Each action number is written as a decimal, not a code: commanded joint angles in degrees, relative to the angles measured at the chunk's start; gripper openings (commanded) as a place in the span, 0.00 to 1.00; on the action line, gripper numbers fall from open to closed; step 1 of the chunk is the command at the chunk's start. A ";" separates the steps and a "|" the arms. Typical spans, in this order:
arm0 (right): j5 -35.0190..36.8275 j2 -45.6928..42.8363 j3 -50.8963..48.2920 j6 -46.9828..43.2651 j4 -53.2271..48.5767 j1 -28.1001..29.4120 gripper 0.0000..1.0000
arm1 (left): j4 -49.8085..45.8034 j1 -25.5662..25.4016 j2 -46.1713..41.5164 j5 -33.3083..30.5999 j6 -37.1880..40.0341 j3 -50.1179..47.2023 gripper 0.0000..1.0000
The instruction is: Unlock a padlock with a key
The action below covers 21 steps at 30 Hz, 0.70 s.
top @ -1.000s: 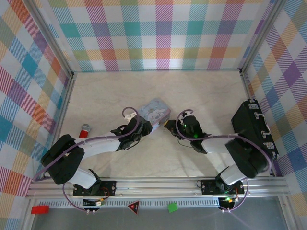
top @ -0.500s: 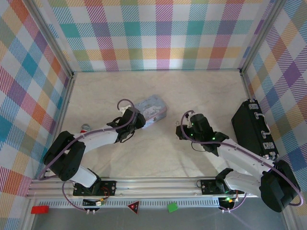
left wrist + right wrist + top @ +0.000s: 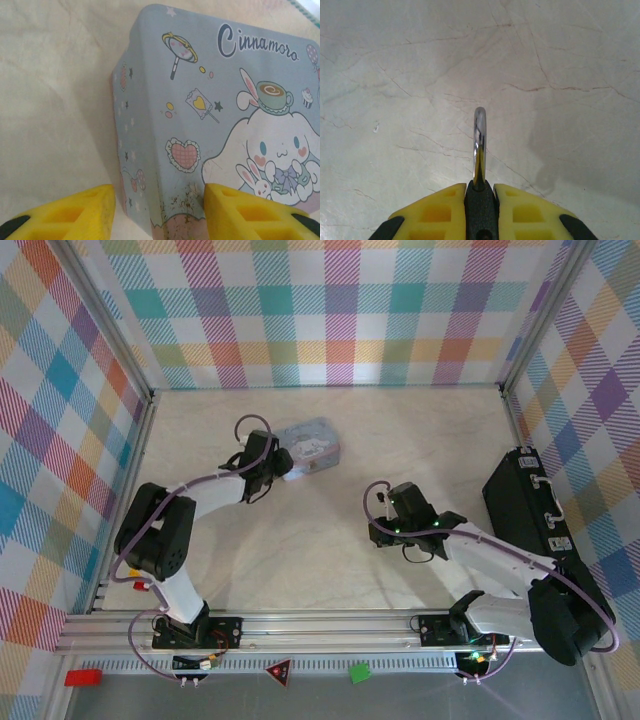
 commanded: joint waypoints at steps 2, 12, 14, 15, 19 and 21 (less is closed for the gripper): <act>-0.68 0.99 3.06 -1.91 -2.48 0.59 0.02 | -10.95 4.13 7.70 0.35 3.35 3.22 0.48; 1.47 5.93 6.98 -3.18 -8.24 3.50 0.03 | -17.46 6.68 0.52 1.03 6.79 10.35 0.51; 2.18 7.16 7.95 -3.52 -9.46 4.47 0.03 | -15.88 6.75 -6.69 0.60 7.07 7.02 0.54; 2.60 7.78 8.58 -3.77 -10.34 4.93 0.03 | -15.60 6.75 -10.74 0.25 7.29 5.44 0.55; 4.14 10.13 11.00 -4.83 -13.28 6.87 0.04 | -16.98 6.73 -23.99 0.01 9.70 -0.76 0.57; 4.80 11.59 11.99 -5.19 -14.06 7.81 0.04 | -18.47 6.67 -29.52 -1.17 10.41 -5.45 0.59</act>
